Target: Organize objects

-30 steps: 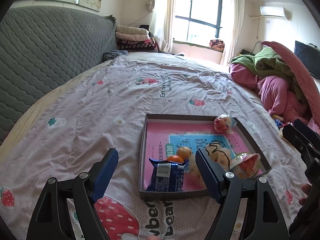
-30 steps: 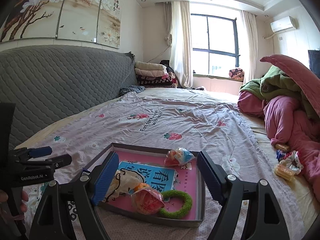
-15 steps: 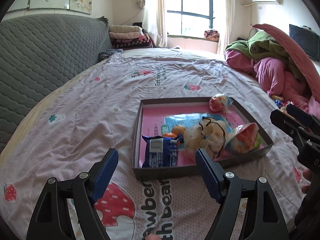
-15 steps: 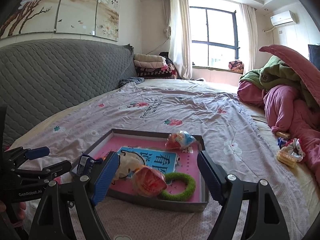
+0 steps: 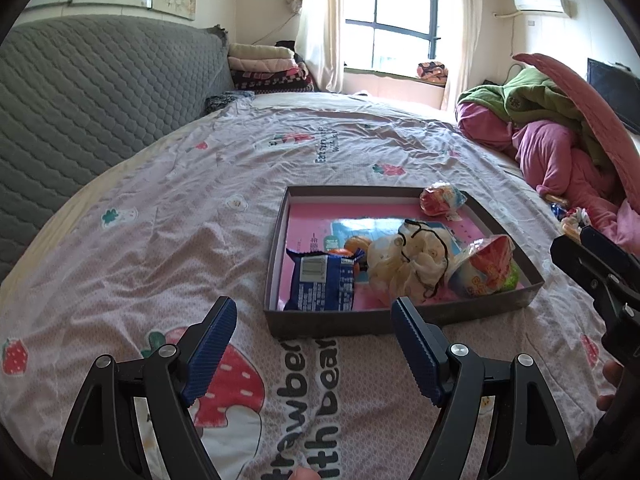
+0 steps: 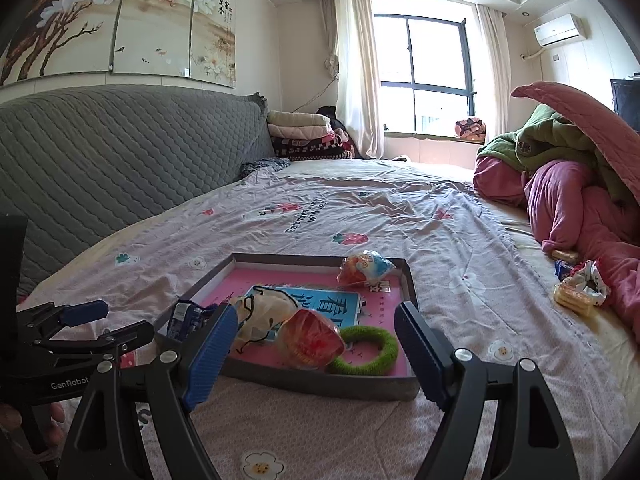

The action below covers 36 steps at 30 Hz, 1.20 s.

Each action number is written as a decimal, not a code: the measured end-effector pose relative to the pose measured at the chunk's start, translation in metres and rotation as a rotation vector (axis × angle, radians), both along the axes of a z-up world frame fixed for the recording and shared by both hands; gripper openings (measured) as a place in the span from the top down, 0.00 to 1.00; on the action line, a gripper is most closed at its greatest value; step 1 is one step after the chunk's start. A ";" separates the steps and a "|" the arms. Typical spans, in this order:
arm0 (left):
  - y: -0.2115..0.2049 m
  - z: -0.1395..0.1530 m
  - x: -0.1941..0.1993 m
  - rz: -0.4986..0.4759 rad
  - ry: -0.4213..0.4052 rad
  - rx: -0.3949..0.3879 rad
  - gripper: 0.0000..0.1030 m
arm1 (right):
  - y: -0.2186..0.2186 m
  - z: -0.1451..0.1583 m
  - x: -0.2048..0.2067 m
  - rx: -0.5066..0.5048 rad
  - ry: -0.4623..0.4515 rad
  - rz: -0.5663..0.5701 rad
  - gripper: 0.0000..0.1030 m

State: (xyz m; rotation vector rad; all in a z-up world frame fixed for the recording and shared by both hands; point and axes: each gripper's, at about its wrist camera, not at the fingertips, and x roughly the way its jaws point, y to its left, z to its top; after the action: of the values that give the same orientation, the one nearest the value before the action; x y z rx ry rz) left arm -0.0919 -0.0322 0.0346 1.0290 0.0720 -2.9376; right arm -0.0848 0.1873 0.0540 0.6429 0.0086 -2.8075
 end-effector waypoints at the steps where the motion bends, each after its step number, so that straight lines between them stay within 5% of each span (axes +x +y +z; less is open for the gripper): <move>1: 0.000 -0.001 0.001 0.001 0.000 0.003 0.22 | 0.000 -0.001 0.001 -0.002 -0.001 -0.001 0.22; 36: 0.000 -0.054 0.017 0.020 -0.074 -0.018 0.22 | 0.012 -0.064 0.017 0.042 -0.113 -0.095 0.22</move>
State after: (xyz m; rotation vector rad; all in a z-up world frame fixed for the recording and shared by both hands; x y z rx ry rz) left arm -0.0748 -0.0327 -0.0196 1.1269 0.0539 -2.8740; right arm -0.0676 0.1993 -0.0105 0.8322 0.0154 -2.8636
